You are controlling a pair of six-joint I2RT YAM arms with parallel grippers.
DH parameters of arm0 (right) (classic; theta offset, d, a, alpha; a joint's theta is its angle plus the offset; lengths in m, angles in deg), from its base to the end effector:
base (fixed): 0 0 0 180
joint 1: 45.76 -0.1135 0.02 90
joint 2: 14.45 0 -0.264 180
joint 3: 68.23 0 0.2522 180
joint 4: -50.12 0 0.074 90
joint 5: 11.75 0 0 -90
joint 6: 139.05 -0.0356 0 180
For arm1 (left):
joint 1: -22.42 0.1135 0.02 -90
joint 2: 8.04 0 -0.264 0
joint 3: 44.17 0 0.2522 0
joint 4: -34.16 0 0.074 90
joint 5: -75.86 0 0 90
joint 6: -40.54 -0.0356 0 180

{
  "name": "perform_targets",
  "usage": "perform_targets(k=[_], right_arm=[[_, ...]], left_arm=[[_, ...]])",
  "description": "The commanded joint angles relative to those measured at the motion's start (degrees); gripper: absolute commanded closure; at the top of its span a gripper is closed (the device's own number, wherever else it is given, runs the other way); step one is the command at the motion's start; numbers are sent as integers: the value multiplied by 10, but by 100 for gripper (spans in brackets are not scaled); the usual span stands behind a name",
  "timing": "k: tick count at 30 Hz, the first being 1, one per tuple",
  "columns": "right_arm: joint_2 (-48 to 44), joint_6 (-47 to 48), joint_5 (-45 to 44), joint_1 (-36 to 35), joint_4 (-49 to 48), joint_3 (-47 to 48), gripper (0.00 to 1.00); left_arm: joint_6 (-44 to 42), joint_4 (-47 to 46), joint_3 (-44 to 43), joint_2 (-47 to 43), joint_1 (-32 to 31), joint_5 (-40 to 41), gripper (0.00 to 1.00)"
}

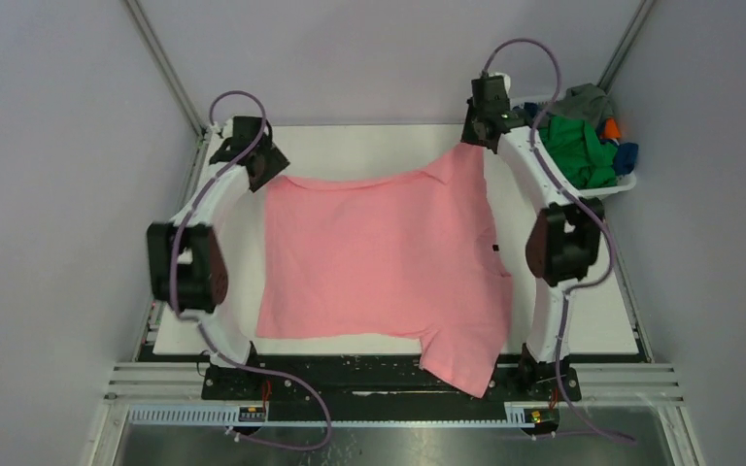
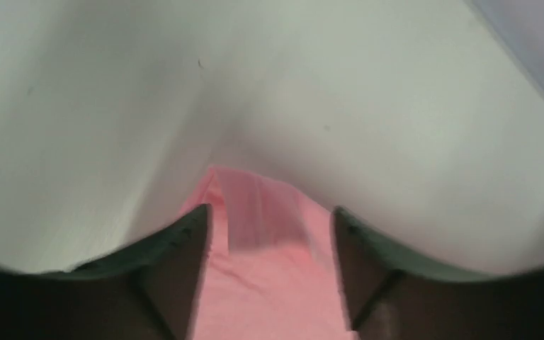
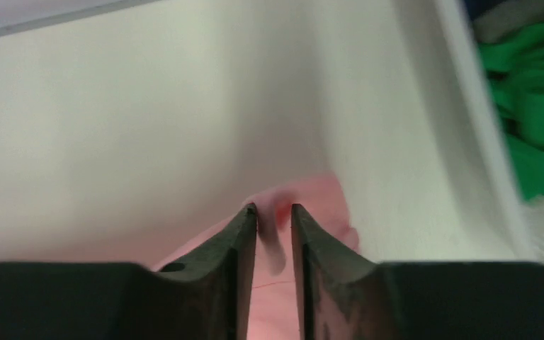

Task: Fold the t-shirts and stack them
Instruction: Flatten out the tshirt

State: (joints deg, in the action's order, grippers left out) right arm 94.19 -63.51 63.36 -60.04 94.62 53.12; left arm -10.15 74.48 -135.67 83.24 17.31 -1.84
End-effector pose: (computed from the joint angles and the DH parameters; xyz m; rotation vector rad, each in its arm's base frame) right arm 0.4311 0.1003 0.3620 0.1560 2.0993 0.0243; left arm 0.3605 -0.0246 0.3083 -0.7709 2.1214 -0.1716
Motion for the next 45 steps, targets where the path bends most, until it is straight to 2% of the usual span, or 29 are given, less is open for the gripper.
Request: perform_targets(k=[1,2,3,4,5,6,8,14,17,20,24,29,35,45], right_arm=[[174,-56,68,20,-28,170,46],[219,-55,68,21,16,237,29],[252,-51,70,20,58,300,13],[278,-46,77,20,93,349,3],[288,-43,79,19,115,373,1],[284,-39,82,19,122,369,1],[246,-38,90,21,108,301,1],[73,-111,191,20,-25,-58,1],[38,-155,239,20,-92,-158,0],[69,-184,269,19,-113,-155,1],[121,-240,274,19,-132,-119,1],[168,-319,215,19,-162,-99,0],[224,-399,232,18,-228,-81,1],[266,-429,241,18,-271,-33,0]], left_arm=[[21,12,-166,182,33,-61,6],[22,22,-206,201,36,-69,2],[19,27,-234,218,36,-78,1],[20,28,-253,230,36,-81,1],[23,26,-259,231,36,-88,1],[24,17,-255,228,36,-99,1],[31,0,-223,214,36,-119,1],[54,-67,-52,150,32,-218,1],[61,-96,18,117,18,-225,1],[67,-133,57,109,5,-240,1],[65,-132,76,116,3,-248,1],[63,-141,105,114,3,-248,1],[61,-139,120,125,3,-243,1],[57,-109,114,145,3,-222,1]])
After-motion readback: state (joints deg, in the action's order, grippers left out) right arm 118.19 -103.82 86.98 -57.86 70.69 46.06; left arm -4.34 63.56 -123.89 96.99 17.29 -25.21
